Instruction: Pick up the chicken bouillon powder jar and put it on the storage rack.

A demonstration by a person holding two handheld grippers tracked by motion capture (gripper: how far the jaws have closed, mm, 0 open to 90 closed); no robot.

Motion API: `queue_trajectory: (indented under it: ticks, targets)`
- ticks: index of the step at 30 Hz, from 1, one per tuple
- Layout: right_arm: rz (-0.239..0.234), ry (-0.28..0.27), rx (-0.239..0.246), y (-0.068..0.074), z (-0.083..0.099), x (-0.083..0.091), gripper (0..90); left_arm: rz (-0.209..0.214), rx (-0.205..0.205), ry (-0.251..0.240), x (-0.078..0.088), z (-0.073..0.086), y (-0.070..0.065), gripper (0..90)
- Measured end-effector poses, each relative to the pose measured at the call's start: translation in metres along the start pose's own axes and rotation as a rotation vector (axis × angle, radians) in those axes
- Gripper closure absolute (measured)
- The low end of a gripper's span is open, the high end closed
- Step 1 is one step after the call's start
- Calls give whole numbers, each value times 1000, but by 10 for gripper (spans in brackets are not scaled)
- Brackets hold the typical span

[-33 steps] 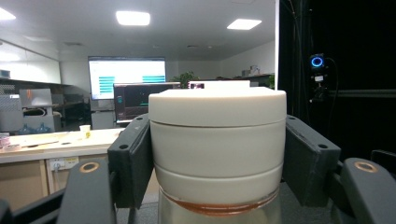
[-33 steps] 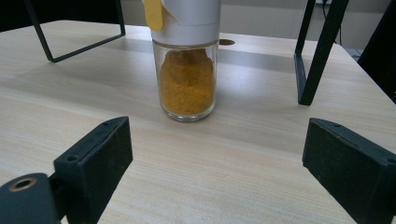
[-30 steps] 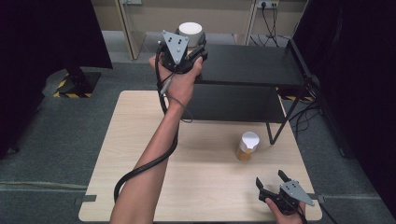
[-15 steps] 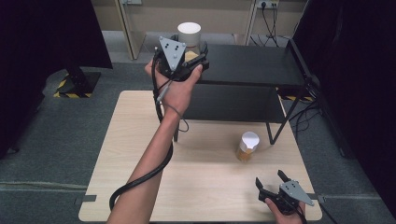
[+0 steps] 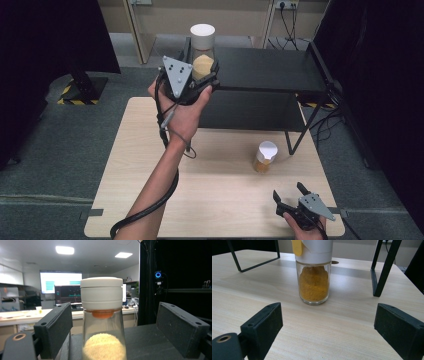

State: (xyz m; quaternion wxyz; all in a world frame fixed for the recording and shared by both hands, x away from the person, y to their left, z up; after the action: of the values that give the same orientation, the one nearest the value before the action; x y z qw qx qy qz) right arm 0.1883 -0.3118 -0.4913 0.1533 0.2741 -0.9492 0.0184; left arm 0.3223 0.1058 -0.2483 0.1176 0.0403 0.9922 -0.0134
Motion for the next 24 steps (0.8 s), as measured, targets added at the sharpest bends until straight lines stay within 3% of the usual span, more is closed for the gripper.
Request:
queue_trajectory:
  ticks: [24]
  targets:
    - [-2,4,2,1,-1,-1,84,58,-13,-9,55,50,16,137]
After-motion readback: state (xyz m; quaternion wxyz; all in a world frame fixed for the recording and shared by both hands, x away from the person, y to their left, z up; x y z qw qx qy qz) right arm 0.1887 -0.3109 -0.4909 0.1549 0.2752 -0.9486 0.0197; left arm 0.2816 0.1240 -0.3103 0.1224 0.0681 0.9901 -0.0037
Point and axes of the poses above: each handheld gripper's, and its own axes: x roughly backward along the jaws, z roughly out of its underside, y roughly to its left, the point moved 4 cm from there along -x, roughly forward along the jaws, and after that the axes turned 13 degrees about -z, right-handed, at the moved point
